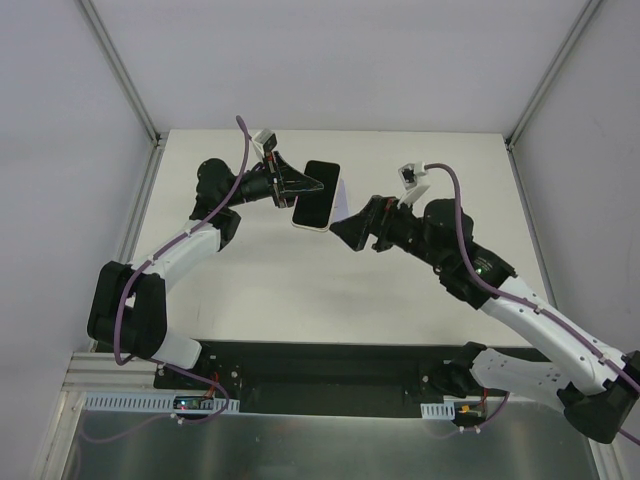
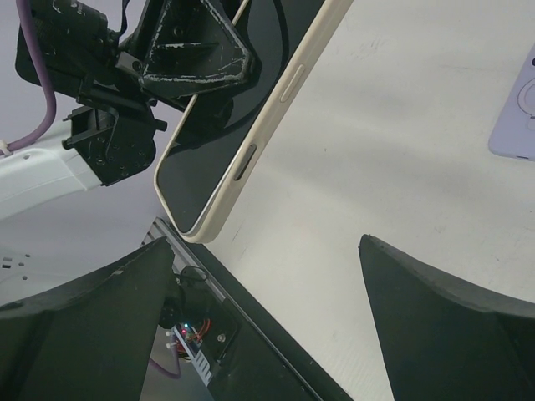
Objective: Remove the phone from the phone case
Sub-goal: Remove the phone case from the phone.
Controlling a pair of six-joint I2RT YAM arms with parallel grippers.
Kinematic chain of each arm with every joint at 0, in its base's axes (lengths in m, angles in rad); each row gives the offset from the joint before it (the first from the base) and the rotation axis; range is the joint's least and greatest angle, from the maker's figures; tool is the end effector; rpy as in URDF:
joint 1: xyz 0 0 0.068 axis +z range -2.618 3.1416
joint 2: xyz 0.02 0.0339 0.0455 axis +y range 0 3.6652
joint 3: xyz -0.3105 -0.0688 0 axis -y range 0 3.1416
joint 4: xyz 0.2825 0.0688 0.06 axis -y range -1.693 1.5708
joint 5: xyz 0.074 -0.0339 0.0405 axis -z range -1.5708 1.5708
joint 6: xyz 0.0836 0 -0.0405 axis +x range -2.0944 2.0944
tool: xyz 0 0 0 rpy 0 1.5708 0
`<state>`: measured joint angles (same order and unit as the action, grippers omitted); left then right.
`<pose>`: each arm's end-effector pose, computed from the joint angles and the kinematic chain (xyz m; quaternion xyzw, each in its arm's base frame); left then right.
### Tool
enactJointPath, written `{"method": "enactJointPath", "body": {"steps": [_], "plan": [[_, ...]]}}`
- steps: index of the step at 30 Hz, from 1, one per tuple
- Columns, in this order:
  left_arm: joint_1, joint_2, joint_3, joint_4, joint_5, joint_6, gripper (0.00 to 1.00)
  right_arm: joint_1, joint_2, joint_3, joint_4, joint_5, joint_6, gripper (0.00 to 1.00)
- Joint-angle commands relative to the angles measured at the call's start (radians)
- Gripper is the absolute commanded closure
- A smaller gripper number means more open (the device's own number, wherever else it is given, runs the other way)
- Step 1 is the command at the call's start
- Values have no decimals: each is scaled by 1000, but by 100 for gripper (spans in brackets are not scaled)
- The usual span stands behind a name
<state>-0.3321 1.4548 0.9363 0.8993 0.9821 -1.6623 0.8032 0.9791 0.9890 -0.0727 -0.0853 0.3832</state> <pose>0.3280 -0.1867 0.3788 0.0022 0.6299 -0.7568 0.1743 0.1933 0.2105 0.4241 -0.1804 0.7062 0.4081 0.5497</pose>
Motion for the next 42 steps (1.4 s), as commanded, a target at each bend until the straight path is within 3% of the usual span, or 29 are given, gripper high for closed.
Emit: {"method": "enactJointPath", "body": {"steps": [1, 18, 25, 33, 36, 39, 42], "plan": [[7, -57, 52, 78, -23, -1, 100, 5, 9, 43, 17, 27, -20, 4], [7, -93, 41, 87, -23, -10, 100, 5, 82, 60, -28, 74, -29, 4], [5, -128, 30, 87, -31, -22, 100, 17, 171, 148, -215, 199, -35, 3], [4, -140, 19, 87, -31, -27, 100, 22, 243, 151, -184, 193, -17, 3], [2, -143, 9, 90, -33, -28, 100, 14, 254, 134, -125, 167, 11, 4], [1, -146, -1, 92, -33, -28, 100, -15, 233, 47, 46, 95, 100, 4], [1, -146, -17, 96, -34, -27, 100, -90, 198, -122, 442, -46, 270, 4]]}}
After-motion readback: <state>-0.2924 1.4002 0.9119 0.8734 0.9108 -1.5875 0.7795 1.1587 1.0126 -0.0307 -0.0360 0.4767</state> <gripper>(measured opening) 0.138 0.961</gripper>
